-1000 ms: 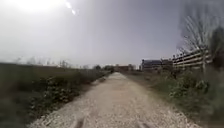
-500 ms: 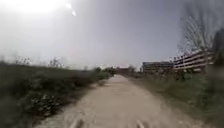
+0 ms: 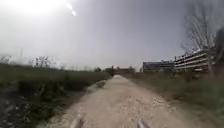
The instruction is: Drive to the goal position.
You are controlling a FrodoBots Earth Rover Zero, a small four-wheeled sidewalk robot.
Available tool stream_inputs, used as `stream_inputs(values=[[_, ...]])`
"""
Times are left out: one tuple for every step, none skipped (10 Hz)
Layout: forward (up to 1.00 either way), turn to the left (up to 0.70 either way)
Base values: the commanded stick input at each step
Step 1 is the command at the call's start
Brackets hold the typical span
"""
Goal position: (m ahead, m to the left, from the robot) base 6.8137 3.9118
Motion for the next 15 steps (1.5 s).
stream_inputs(values=[[1.0,-0.23],[1.0,-0.38],[1.0,-0.33],[1.0,-0.01],[1.0,0.0],[1.0,0.0],[1.0,0.0],[1.0,0.0],[1.0,0.0],[1.0,0.0],[1.0,0.0],[1.0,-0.15],[1.0,-0.33],[1.0,-0.4],[1.0,-0.22]])
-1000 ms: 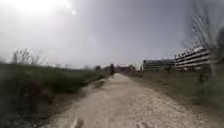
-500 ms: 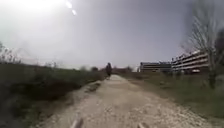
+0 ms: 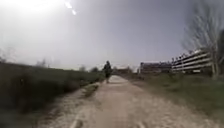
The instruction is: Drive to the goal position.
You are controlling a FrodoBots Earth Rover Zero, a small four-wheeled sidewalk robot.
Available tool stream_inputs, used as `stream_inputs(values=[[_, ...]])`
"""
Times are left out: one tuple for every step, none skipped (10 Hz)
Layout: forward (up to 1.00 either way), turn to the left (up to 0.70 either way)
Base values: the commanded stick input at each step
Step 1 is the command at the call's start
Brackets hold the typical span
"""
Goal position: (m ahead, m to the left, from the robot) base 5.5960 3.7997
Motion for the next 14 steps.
stream_inputs(values=[[1.0,-0.03],[1.0,0.0],[1.0,0.0],[1.0,0.0],[1.0,0.0],[1.0,0.0],[1.0,0.0],[1.0,0.0],[1.0,0.0],[1.0,0.0],[1.0,0.0],[1.0,0.0],[1.0,0.0],[1.0,0.0]])
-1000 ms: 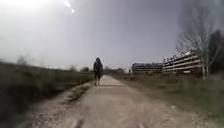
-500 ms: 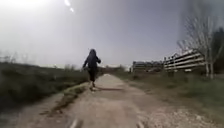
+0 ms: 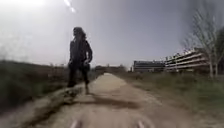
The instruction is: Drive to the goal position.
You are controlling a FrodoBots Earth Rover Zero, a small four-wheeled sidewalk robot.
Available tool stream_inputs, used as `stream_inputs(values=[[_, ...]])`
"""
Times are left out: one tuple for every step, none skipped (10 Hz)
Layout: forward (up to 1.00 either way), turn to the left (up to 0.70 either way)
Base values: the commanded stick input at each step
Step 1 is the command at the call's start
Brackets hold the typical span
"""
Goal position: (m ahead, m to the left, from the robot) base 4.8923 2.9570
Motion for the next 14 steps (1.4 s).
stream_inputs(values=[[1.0,0.0],[1.0,0.0],[1.0,0.0],[1.0,0.0],[1.0,0.0],[1.0,0.0],[1.0,0.0],[1.0,0.0],[1.0,0.0],[1.0,0.0],[1.0,0.0],[1.0,0.0],[1.0,0.0],[1.0,0.0]])
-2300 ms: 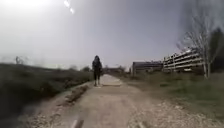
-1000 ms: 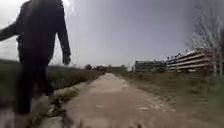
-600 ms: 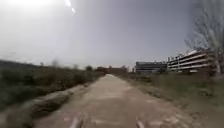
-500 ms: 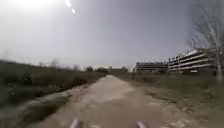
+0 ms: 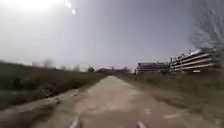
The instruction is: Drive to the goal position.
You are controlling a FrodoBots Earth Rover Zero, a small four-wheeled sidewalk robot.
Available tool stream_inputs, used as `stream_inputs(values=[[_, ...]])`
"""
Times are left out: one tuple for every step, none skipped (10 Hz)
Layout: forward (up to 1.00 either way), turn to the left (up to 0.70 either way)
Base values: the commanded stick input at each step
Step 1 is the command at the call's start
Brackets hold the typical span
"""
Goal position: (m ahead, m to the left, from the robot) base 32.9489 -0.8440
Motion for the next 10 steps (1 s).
stream_inputs(values=[[1.0,0.0],[1.0,0.0],[1.0,0.0],[1.0,0.0],[1.0,0.0],[1.0,0.0],[1.0,0.0],[1.0,0.0],[1.0,0.0],[1.0,-0.1]])
